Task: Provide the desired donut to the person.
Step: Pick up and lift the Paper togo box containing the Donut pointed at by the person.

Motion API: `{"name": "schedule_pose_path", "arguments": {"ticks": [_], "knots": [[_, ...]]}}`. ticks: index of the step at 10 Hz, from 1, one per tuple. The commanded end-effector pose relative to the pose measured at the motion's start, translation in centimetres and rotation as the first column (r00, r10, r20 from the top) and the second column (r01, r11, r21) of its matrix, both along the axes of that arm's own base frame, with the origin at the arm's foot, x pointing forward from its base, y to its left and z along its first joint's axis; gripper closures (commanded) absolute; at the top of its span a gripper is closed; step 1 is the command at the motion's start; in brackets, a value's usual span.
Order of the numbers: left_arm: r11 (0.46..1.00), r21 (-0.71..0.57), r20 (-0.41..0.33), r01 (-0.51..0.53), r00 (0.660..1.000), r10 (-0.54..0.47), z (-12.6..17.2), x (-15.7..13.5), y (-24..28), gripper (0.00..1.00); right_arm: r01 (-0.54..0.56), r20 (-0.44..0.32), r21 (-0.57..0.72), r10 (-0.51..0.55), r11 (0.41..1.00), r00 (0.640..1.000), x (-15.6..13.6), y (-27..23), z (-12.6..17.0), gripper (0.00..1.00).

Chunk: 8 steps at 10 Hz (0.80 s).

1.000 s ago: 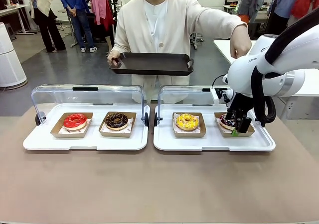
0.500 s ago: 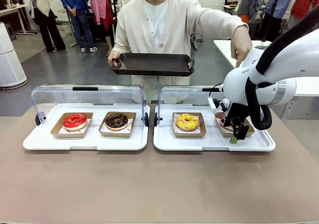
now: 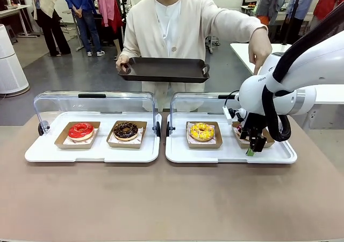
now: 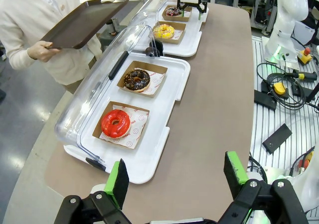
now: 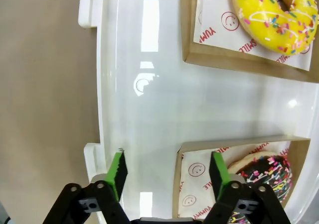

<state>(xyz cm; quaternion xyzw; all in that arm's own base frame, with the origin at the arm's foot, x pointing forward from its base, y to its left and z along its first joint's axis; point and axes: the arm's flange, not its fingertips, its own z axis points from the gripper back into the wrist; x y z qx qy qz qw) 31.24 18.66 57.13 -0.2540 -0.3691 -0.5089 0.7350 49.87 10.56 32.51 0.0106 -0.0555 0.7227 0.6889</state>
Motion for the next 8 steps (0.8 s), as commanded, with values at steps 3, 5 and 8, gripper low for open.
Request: {"name": "schedule_pose_path", "arguments": {"ticks": [3,5,8], "knots": [[1.000,-0.009,0.012,0.003,1.000,-0.003,-0.03,0.08,-0.02,0.00,-0.014,-0.002,0.015,0.014,1.000,1.000,0.89,-0.15,-0.14,0.75],[1.000,-0.009,0.012,0.003,1.000,-0.003,-0.03,0.08,-0.02,0.00,-0.013,-0.002,0.020,0.013,1.000,1.000,0.95,-0.20,-0.13,1.00],[1.000,-0.009,0.012,0.003,1.000,-0.003,-0.03,0.08,-0.02,0.00,-0.014,0.003,0.027,0.014,1.000,1.000,0.95,-0.24,-0.06,1.00]]}}
